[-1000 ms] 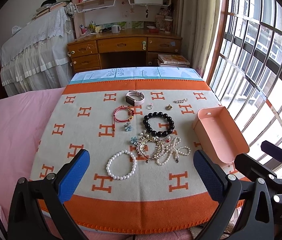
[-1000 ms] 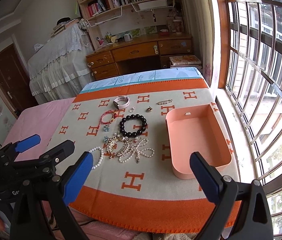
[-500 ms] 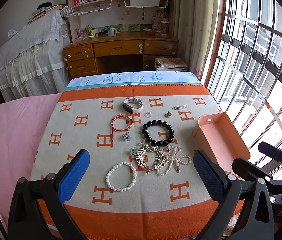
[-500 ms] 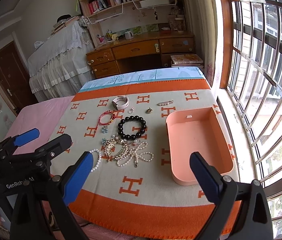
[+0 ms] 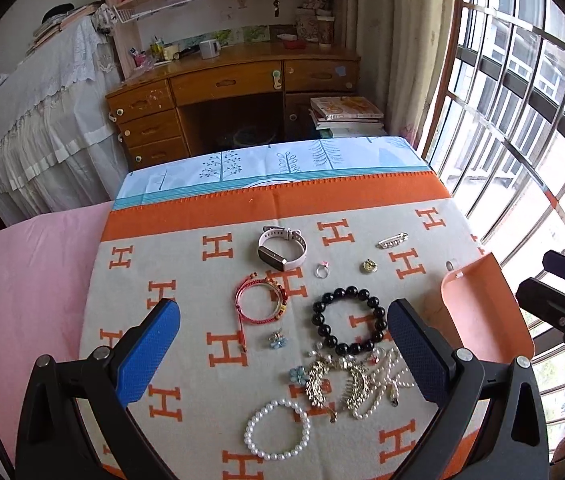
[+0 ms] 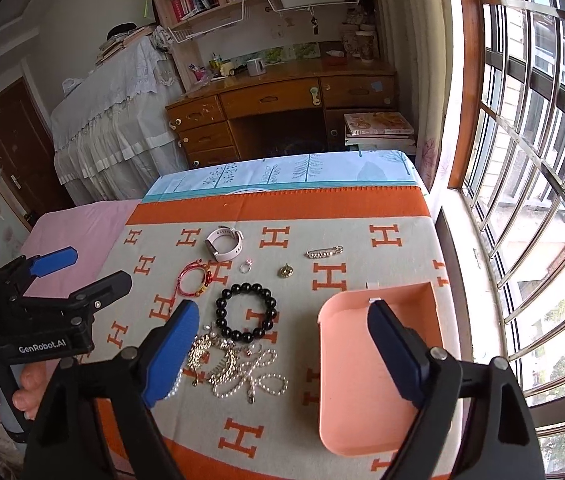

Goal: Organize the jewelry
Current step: 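Grasp the white-strap watch with the left tool while the right tool grasps the gold safety pin, then carry watch and pin to the pink tray and open both tools, then grasp the red string bracelet with the left tool while the right tool grasps the black bead bracelet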

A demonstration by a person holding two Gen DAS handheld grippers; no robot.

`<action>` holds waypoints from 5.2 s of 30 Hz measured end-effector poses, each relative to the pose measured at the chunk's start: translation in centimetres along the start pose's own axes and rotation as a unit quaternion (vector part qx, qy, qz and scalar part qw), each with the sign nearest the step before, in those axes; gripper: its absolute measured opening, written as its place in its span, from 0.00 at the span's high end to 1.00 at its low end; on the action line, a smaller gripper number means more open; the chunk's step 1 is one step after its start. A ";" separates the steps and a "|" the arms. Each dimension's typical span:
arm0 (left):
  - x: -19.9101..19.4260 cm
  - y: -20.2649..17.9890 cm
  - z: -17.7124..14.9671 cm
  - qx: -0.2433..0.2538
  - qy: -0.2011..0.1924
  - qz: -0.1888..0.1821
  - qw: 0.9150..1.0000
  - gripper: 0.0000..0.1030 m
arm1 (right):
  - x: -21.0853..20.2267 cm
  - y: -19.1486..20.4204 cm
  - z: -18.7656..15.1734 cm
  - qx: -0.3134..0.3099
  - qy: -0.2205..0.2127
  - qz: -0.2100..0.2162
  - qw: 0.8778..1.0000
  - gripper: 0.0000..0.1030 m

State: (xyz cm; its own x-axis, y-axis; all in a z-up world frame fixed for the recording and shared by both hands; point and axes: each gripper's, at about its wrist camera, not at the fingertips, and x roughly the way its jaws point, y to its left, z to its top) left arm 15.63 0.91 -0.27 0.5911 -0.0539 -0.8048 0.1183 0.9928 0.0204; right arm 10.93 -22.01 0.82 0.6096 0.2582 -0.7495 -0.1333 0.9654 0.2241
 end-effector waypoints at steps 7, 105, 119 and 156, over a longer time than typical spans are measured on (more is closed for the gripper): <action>7.4 1.7 5.1 -0.070 0.046 -0.020 0.996 0.04 | 9.1 -3.6 5.0 0.075 0.091 0.015 0.993 0.29; 5.1 -21.6 -5.9 0.101 0.060 -0.137 0.984 0.27 | 3.0 -10.5 -13.1 0.126 0.055 0.000 0.990 0.72; 2.3 -15.2 -8.4 0.060 0.045 -0.090 0.993 0.22 | 2.8 -9.0 -13.6 0.107 0.050 -0.006 0.993 0.72; 14.5 8.9 -2.8 -0.143 0.128 0.028 0.981 0.41 | 14.6 2.0 0.1 0.005 0.136 0.045 0.990 0.72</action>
State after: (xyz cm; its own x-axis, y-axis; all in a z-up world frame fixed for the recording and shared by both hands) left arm 22.95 9.25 -13.41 0.3662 -0.0059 -0.9305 -0.1582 0.9850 -0.0685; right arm 19.68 -16.30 -9.58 0.3624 0.3447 -0.8659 -0.1683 0.9380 0.3029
